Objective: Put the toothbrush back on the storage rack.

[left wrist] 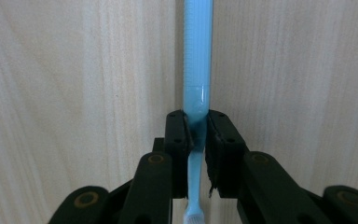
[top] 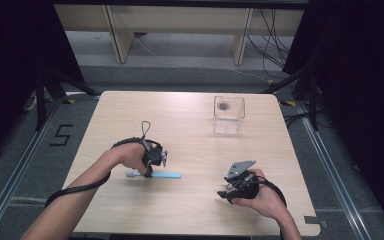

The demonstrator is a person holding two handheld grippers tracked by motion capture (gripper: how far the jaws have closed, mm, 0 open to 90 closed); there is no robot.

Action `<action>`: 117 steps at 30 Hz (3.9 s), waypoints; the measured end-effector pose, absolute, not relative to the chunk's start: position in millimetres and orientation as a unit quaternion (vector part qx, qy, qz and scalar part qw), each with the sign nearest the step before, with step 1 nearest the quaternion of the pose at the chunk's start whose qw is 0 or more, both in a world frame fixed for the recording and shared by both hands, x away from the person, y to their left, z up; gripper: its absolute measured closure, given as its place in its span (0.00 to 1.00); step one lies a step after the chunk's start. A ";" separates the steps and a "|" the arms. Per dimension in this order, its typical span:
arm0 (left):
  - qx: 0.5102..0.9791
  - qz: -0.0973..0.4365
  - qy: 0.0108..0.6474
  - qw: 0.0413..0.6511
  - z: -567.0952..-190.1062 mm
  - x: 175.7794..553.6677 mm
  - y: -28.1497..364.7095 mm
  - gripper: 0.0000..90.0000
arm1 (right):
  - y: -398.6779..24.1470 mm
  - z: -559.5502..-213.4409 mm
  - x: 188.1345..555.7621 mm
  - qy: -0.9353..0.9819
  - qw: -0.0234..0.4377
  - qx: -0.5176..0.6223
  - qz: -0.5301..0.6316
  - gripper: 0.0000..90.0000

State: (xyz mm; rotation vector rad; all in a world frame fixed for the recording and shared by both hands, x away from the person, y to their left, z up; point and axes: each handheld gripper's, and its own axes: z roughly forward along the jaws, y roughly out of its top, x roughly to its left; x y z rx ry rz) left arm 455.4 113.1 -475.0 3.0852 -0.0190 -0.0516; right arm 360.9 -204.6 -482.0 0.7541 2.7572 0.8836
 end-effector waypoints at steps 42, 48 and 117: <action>0.998 -0.005 -0.046 0.037 -443.8 432.5 102.0 0.87 | -177.0 -476.5 363.5 0.923 0.077 0.210 0.314 0.44; 0.997 -0.002 -0.062 0.036 -440.6 426.0 93.3 0.87 | -163.3 -472.9 367.9 0.924 0.091 0.176 0.327 0.46; 0.990 -0.003 -0.123 0.068 -432.4 413.0 52.3 0.87 | -107.1 -478.1 371.6 0.940 0.049 0.103 0.320 0.87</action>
